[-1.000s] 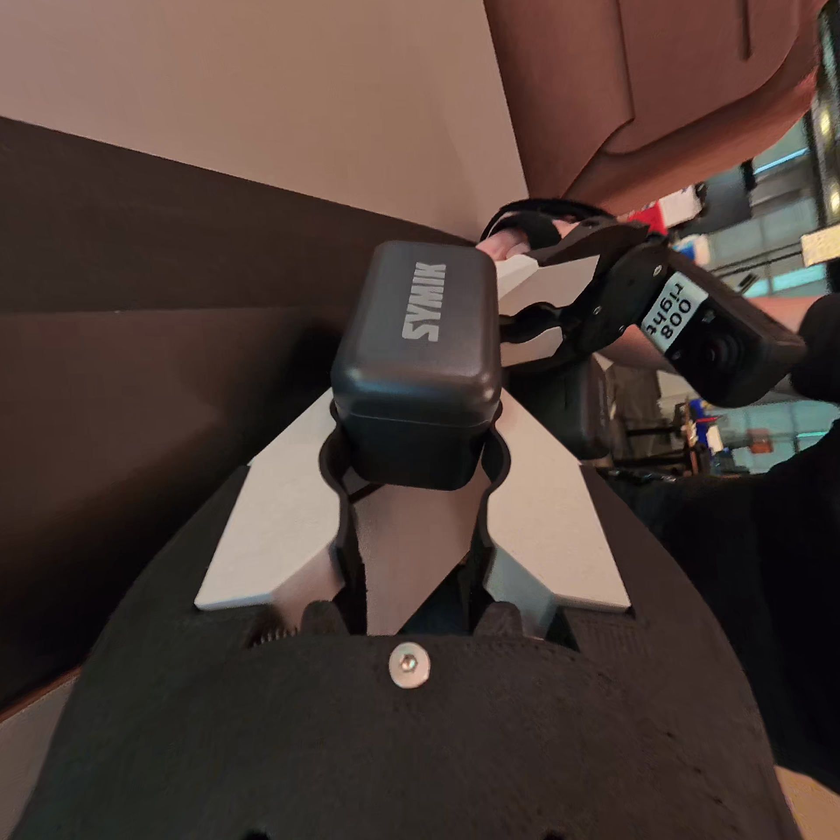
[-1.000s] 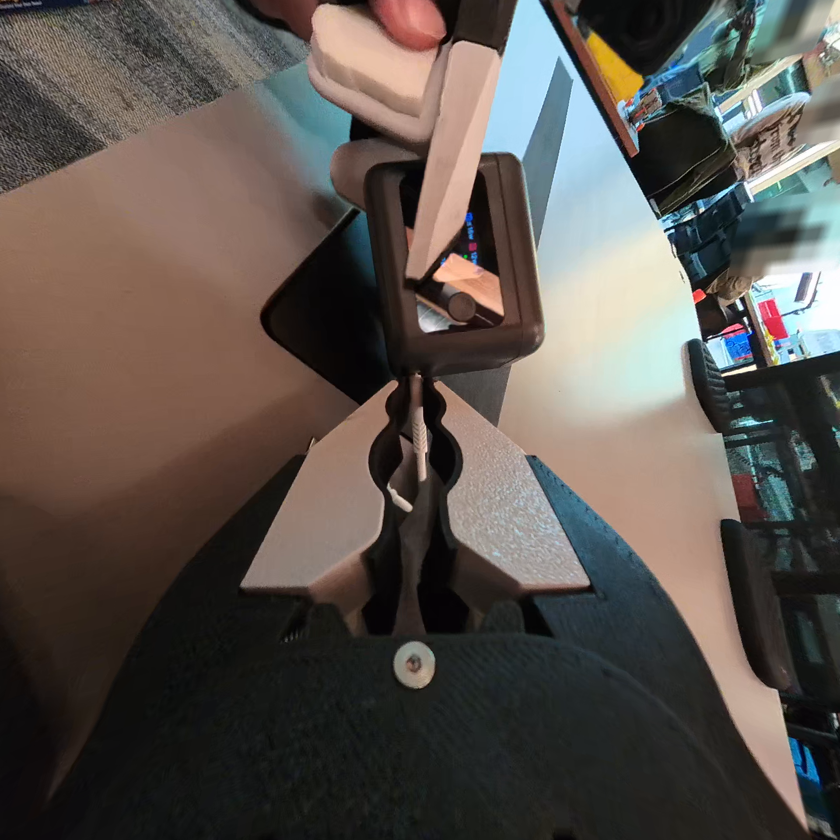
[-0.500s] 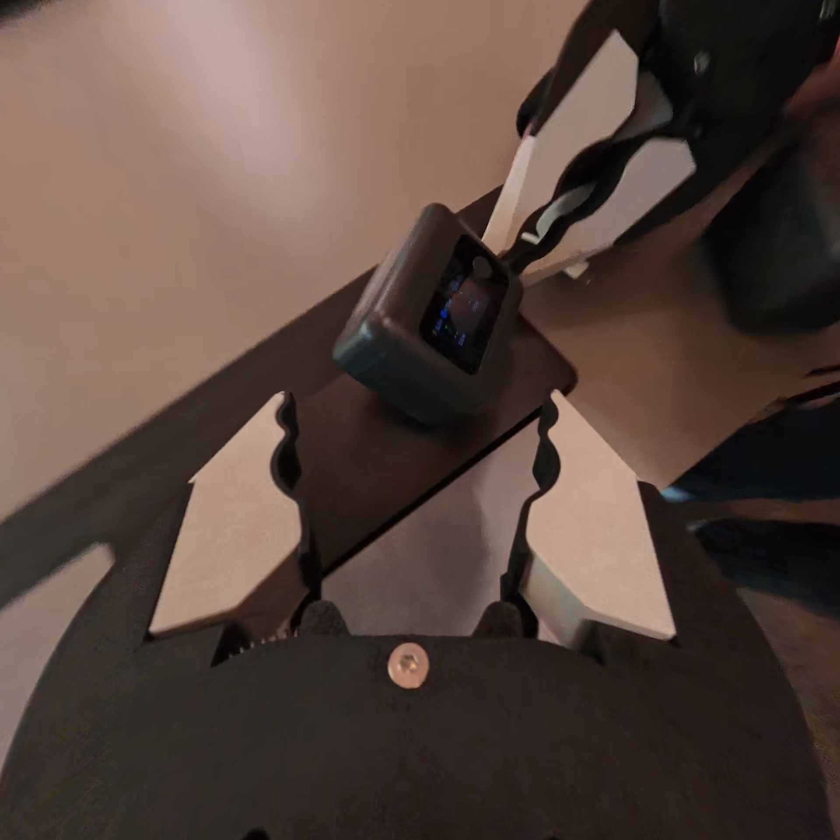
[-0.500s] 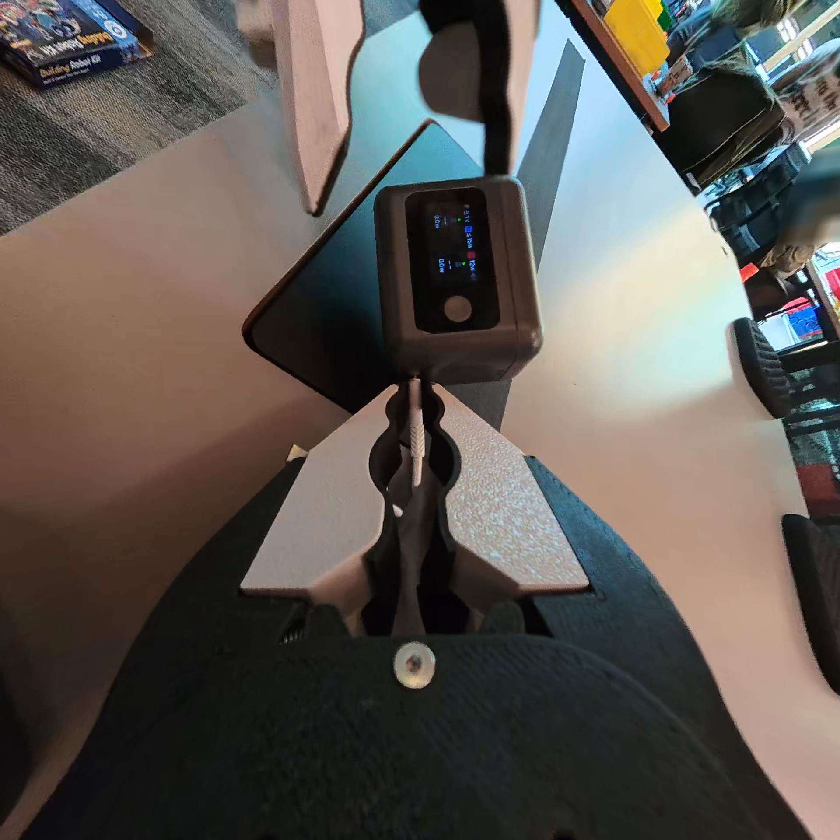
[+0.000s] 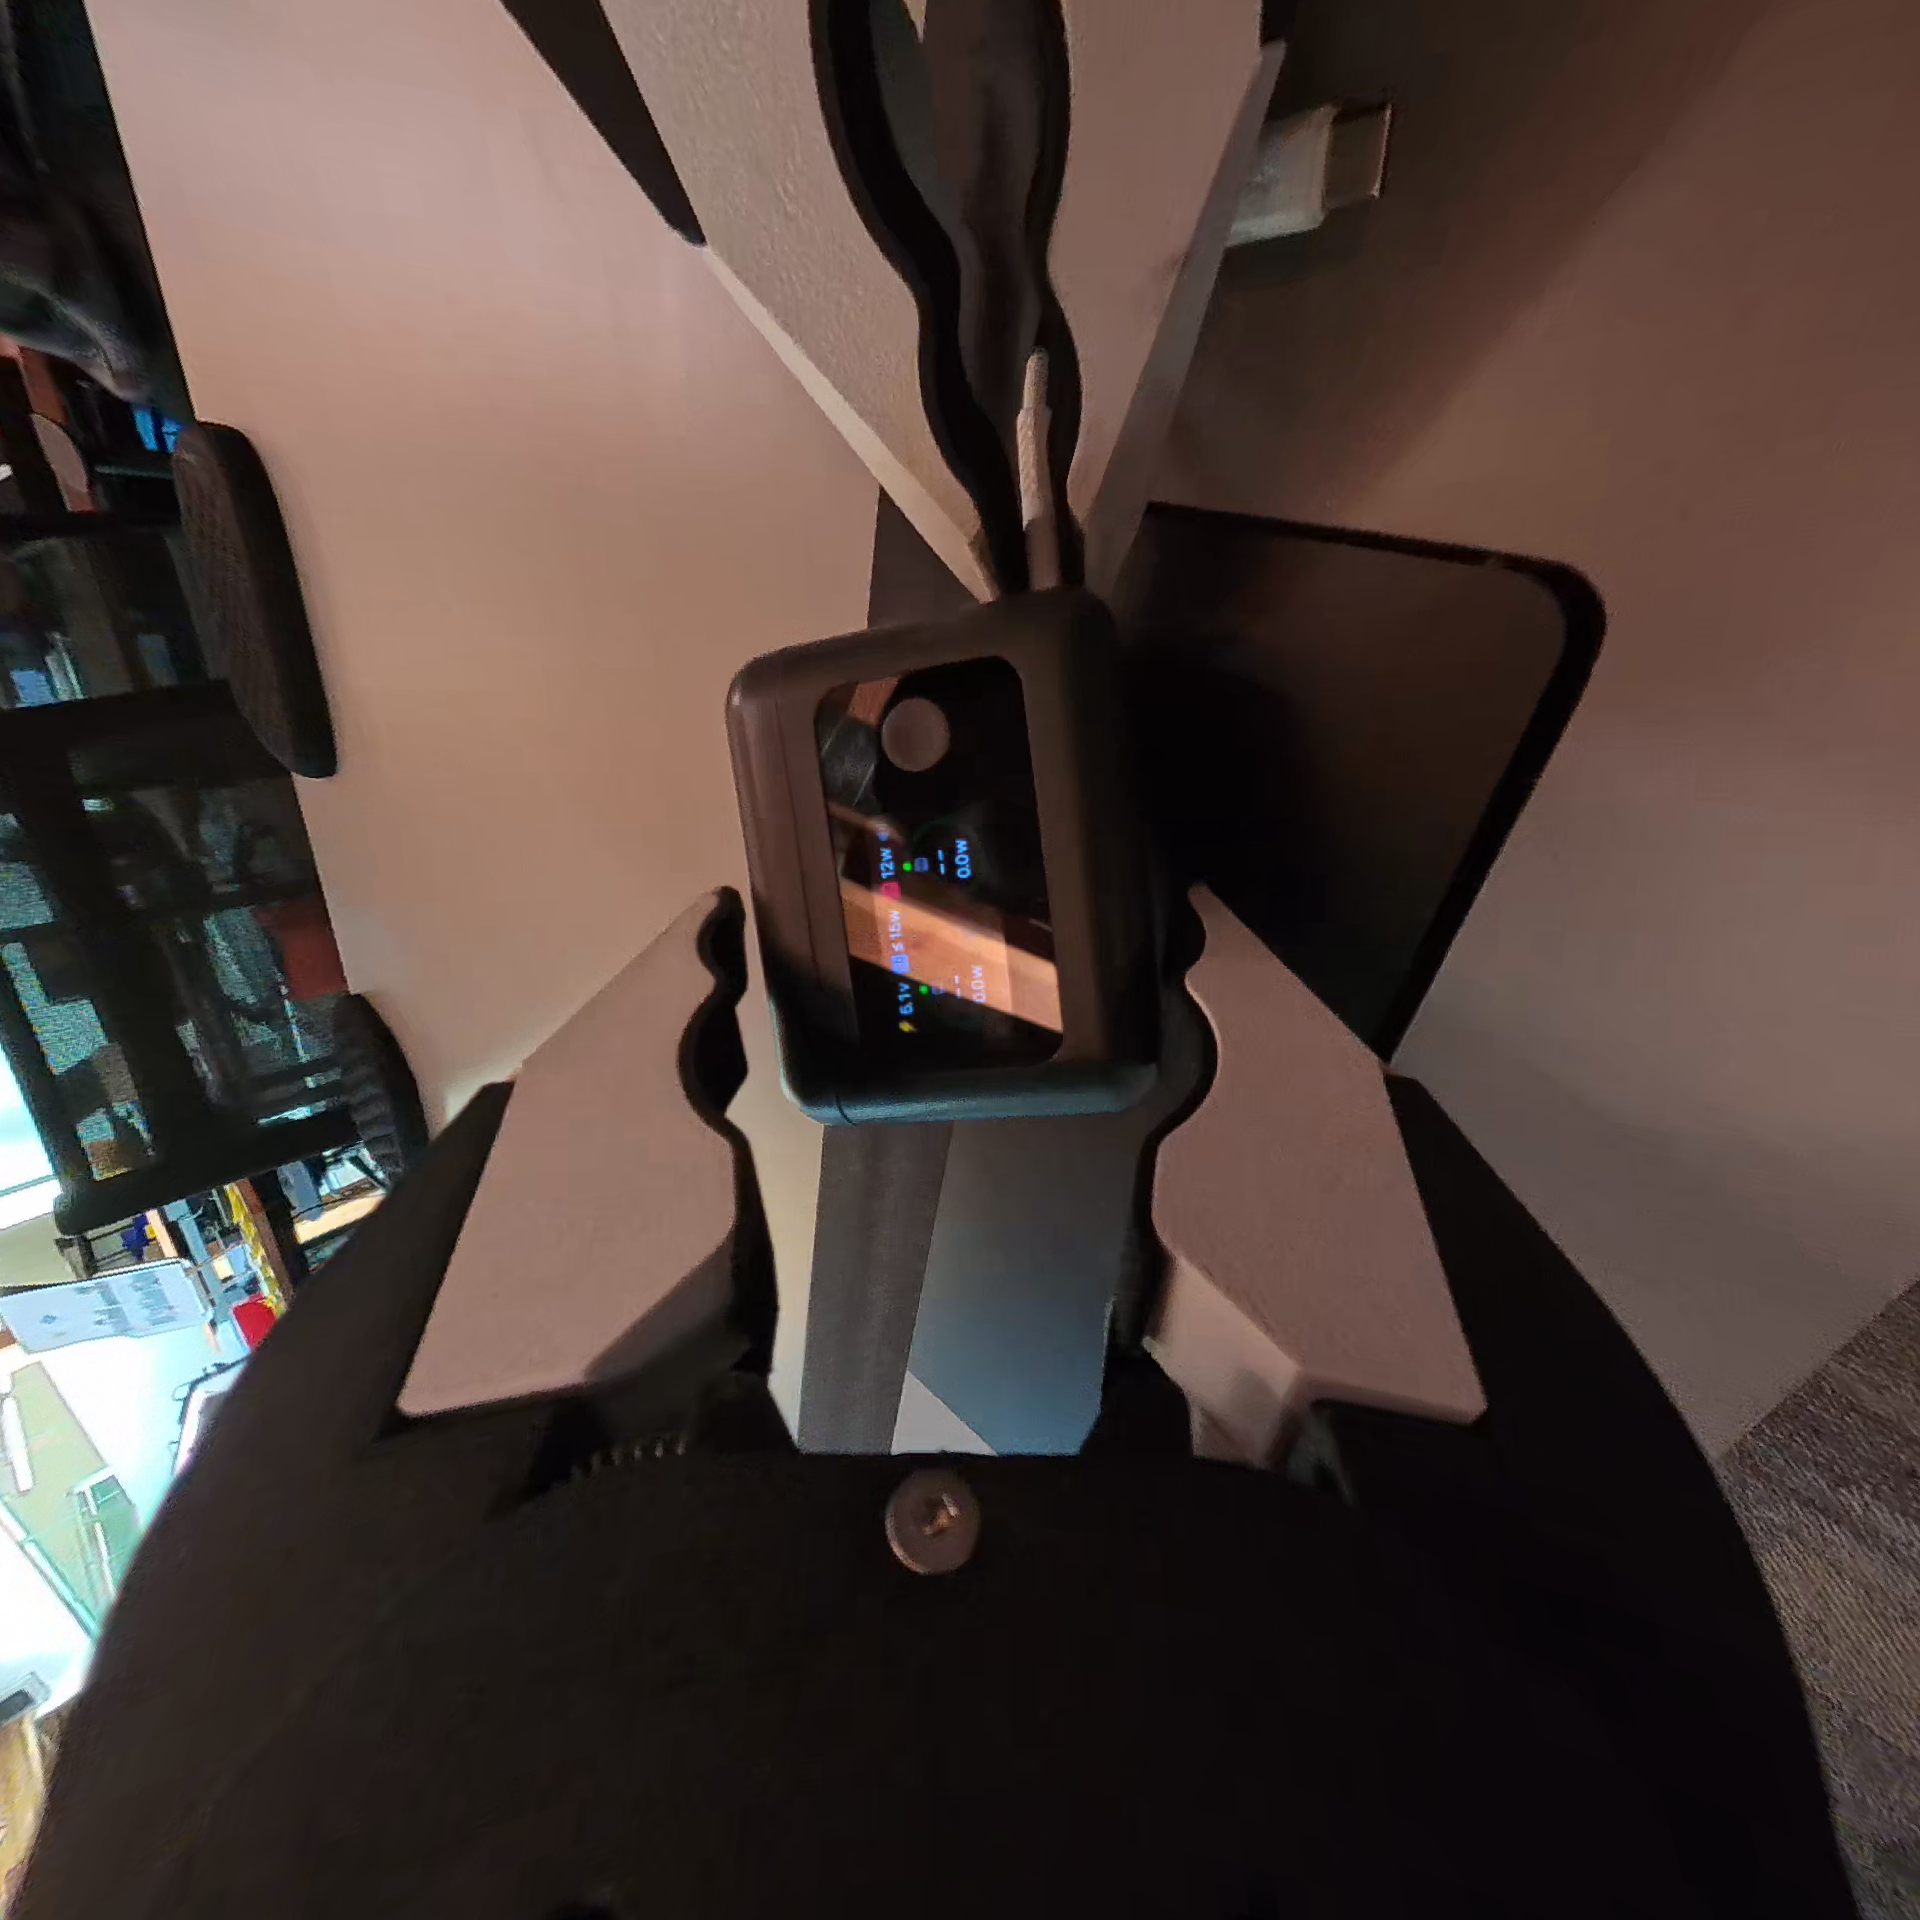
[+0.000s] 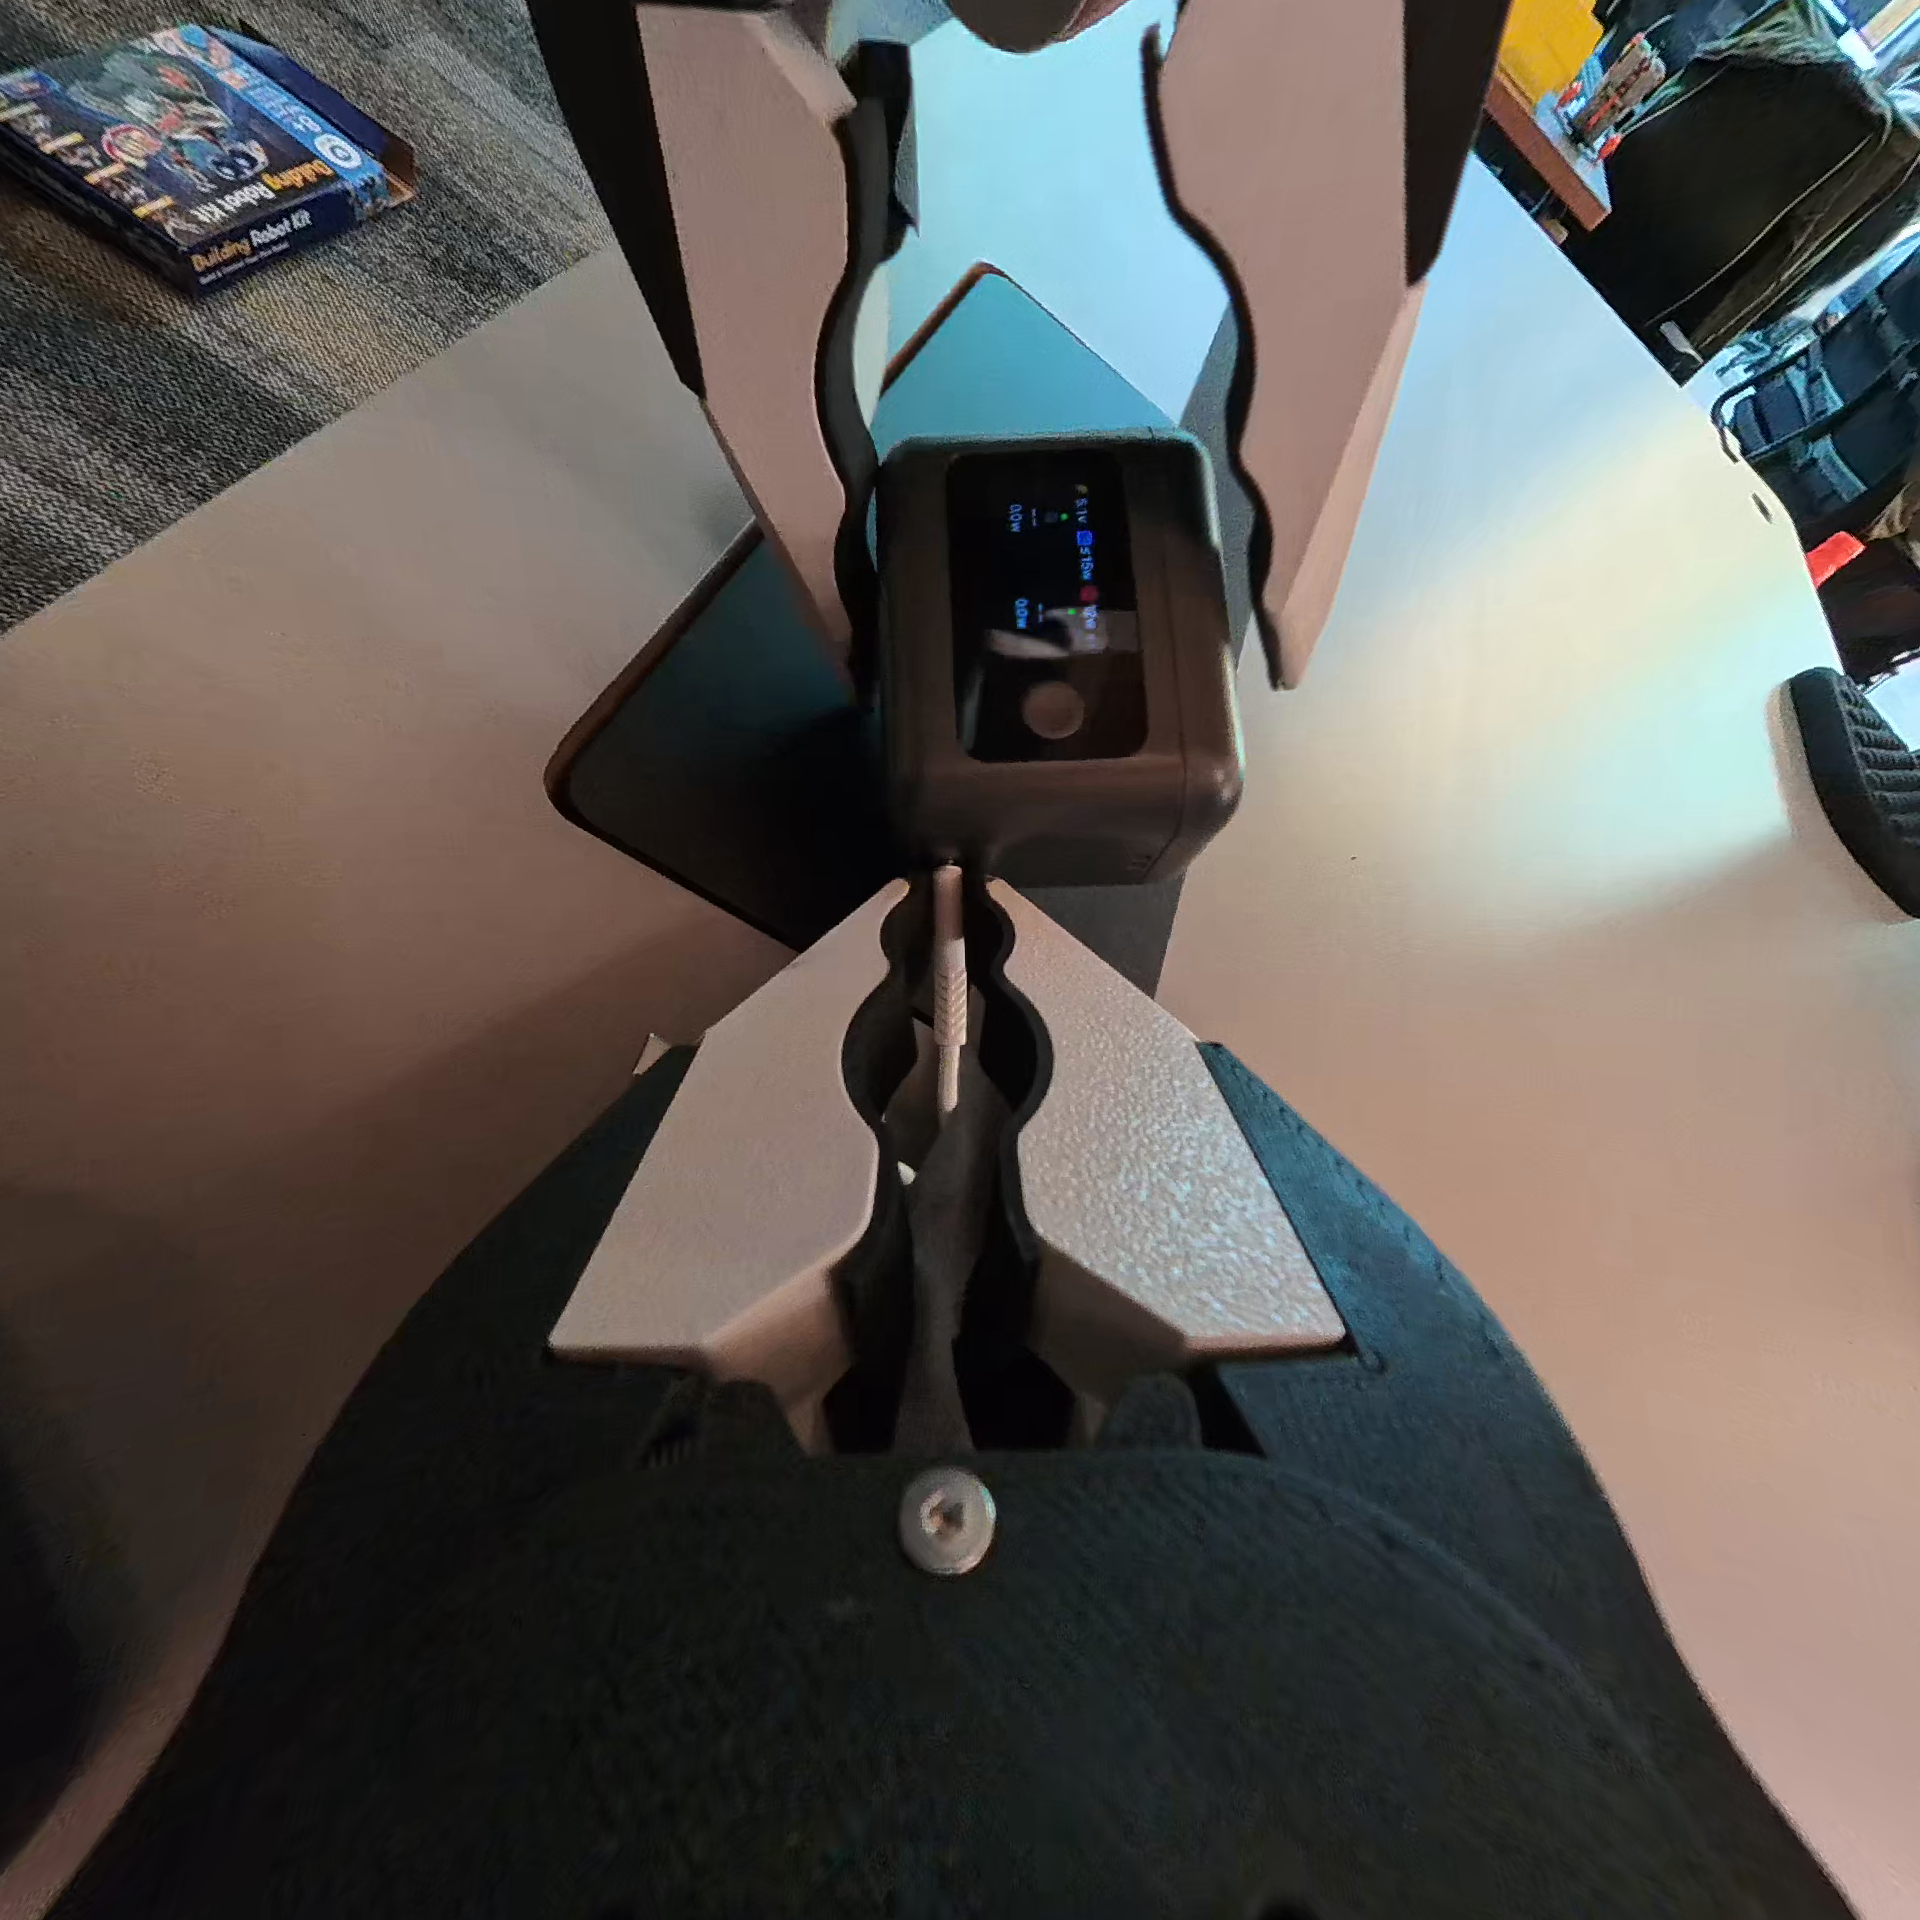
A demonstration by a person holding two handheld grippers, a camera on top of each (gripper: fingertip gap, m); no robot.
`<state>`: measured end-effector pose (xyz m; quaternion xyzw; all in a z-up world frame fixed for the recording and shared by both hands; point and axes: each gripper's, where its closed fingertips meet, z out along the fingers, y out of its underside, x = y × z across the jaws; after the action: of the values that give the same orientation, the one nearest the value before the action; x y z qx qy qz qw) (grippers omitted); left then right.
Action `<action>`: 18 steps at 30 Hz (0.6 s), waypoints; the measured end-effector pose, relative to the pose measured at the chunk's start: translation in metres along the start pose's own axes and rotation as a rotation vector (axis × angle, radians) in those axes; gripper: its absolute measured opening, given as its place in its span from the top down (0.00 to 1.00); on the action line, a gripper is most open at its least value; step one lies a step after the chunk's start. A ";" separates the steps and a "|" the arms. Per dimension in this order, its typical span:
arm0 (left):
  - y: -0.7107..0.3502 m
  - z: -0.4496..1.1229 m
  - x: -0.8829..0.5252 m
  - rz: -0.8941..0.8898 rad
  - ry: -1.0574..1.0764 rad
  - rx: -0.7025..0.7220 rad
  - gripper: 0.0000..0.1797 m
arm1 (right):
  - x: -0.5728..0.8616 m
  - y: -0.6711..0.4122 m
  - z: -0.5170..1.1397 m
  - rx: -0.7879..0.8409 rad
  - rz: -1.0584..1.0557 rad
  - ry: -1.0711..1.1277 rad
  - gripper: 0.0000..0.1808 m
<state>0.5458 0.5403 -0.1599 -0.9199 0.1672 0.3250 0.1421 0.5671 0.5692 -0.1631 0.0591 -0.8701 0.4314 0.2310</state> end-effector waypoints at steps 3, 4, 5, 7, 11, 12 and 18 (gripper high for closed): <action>0.002 0.001 0.001 0.002 0.026 -0.027 0.58 | 0.001 0.001 0.000 0.000 0.000 0.005 0.97; 0.004 0.001 0.001 -0.006 0.034 -0.045 0.58 | 0.002 0.001 0.000 -0.001 0.004 0.005 0.97; 0.005 0.001 0.001 -0.022 0.043 -0.060 0.58 | 0.002 0.001 0.000 -0.001 0.008 0.003 0.97; 0.006 0.001 0.001 -0.042 0.050 -0.060 0.58 | 0.001 0.001 0.001 -0.001 0.003 0.007 0.97; 0.005 -0.001 0.003 -0.068 0.021 -0.039 0.58 | 0.001 0.000 0.000 0.004 -0.001 0.001 0.97; 0.005 -0.001 0.003 -0.071 0.012 -0.036 0.58 | 0.001 0.000 0.000 0.005 0.000 -0.002 0.97; 0.006 -0.003 0.003 -0.063 -0.012 -0.039 0.58 | -0.001 -0.001 0.000 0.007 -0.022 0.001 0.97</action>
<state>0.5474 0.5327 -0.1605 -0.9253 0.1311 0.3292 0.1354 0.5686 0.5681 -0.1632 0.0692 -0.8677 0.4320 0.2360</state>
